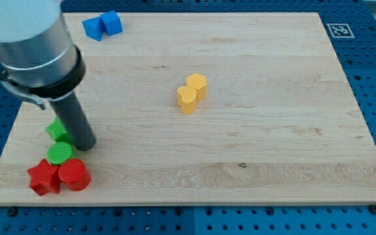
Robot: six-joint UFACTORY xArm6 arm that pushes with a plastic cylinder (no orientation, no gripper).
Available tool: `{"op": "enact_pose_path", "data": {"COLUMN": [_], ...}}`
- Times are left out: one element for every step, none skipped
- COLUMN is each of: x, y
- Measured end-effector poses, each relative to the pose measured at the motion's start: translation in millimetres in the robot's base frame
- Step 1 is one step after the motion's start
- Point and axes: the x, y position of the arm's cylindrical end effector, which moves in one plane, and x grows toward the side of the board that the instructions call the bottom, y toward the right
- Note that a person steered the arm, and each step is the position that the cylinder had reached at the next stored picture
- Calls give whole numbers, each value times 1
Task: Separate yellow blocks
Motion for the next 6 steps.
{"op": "enact_pose_path", "data": {"x": [-5, -7, -1, 4, -7, -55], "y": [-5, 47, 122, 204, 272, 288]}}
